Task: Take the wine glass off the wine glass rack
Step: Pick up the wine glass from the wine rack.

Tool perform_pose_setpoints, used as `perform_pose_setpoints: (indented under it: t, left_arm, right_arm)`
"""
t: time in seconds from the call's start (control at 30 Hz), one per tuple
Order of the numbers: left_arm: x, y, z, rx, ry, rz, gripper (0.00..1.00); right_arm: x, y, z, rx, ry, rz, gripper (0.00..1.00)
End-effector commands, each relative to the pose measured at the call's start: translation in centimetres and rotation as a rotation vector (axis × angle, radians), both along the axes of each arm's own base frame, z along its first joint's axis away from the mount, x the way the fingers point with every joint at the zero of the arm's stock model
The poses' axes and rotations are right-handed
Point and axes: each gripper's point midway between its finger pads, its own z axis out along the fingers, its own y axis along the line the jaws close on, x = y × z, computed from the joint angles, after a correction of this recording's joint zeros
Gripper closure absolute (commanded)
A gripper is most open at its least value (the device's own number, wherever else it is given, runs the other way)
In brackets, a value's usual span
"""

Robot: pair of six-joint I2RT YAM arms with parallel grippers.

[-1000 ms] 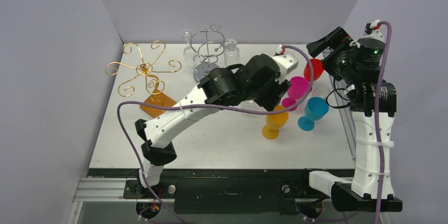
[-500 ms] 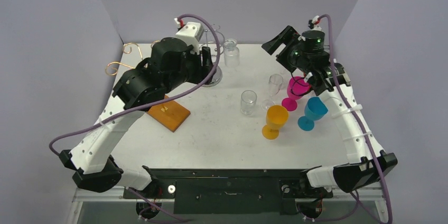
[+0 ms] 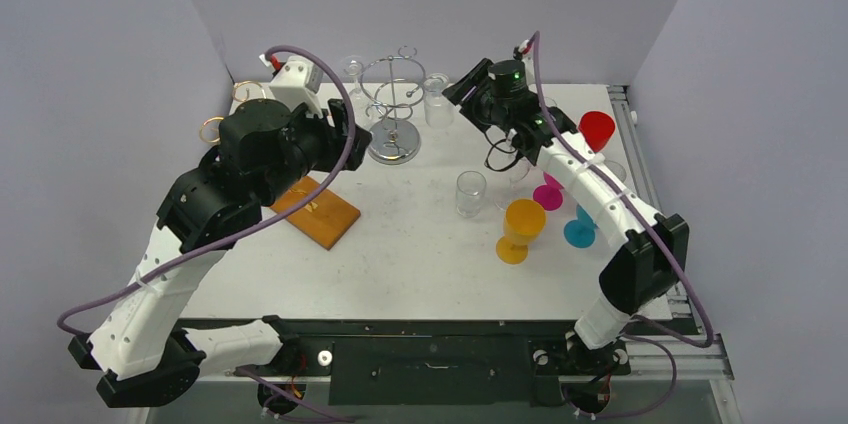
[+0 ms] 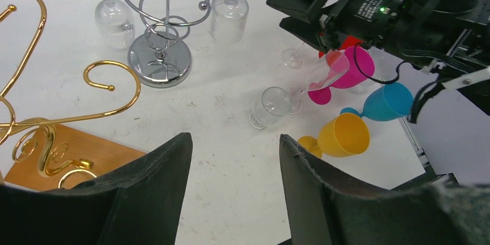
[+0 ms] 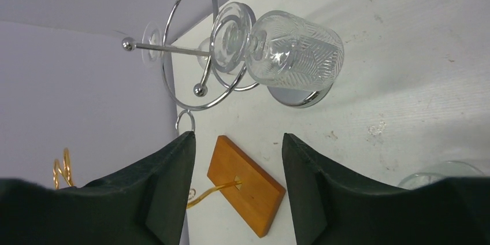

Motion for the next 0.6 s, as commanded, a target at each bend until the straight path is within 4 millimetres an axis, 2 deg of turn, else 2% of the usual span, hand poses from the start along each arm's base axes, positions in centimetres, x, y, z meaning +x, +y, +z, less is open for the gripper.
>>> perform_pose_setpoints:
  t: [0.0,0.27,0.57]
  left_arm:
    - [-0.4,0.8,1.5,-0.059,-0.044,0.019,0.46]
    - [-1.1,1.8,1.7,-0.057,-0.052,0.022,0.46]
    - [-1.4,2.3,1.9,-0.051,-0.057,0.025,0.46]
  right_arm:
    - [2.8,1.2,3.1,0.094,-0.094,-0.078,0.5]
    - [5.7,2.3,1.1,0.149,-0.082,-0.144,0.62]
    - [7.2,2.9,0.7,0.185,-0.09,-0.17,0.69]
